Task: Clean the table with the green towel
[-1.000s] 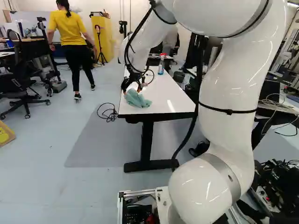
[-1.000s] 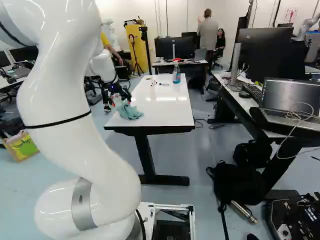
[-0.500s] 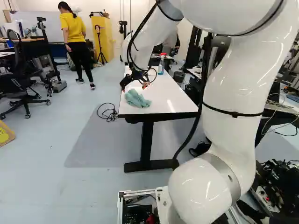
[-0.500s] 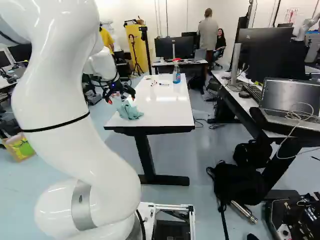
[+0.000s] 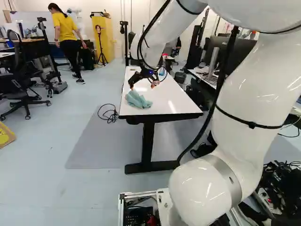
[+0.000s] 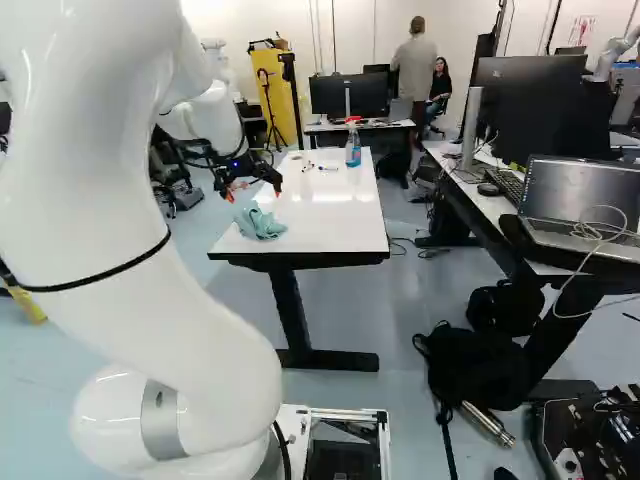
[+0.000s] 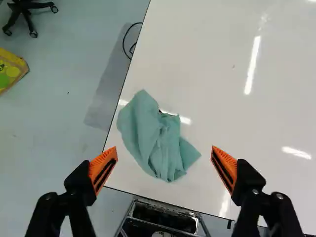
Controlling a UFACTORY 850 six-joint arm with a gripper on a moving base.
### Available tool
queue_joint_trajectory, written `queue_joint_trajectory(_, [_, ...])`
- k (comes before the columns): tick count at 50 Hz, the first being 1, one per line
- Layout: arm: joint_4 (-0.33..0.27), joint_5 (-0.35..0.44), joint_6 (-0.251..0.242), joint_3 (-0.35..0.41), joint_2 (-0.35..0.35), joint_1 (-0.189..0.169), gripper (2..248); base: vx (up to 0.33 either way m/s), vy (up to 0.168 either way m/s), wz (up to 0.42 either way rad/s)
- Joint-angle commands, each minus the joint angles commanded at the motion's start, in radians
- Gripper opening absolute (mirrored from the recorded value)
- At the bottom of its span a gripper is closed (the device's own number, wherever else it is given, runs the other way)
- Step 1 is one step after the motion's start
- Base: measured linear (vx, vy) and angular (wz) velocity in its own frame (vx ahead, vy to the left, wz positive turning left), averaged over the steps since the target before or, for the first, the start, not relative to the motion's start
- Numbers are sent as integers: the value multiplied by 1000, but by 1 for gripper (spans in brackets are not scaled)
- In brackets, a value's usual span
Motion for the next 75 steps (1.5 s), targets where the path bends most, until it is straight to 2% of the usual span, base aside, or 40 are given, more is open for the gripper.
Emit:
queue_joint_trajectory(59, [0,0,0,94,89,-205,247,0,0,0])
queue_joint_trajectory(75, [0,2,0,95,90,-211,247,0,0,0])
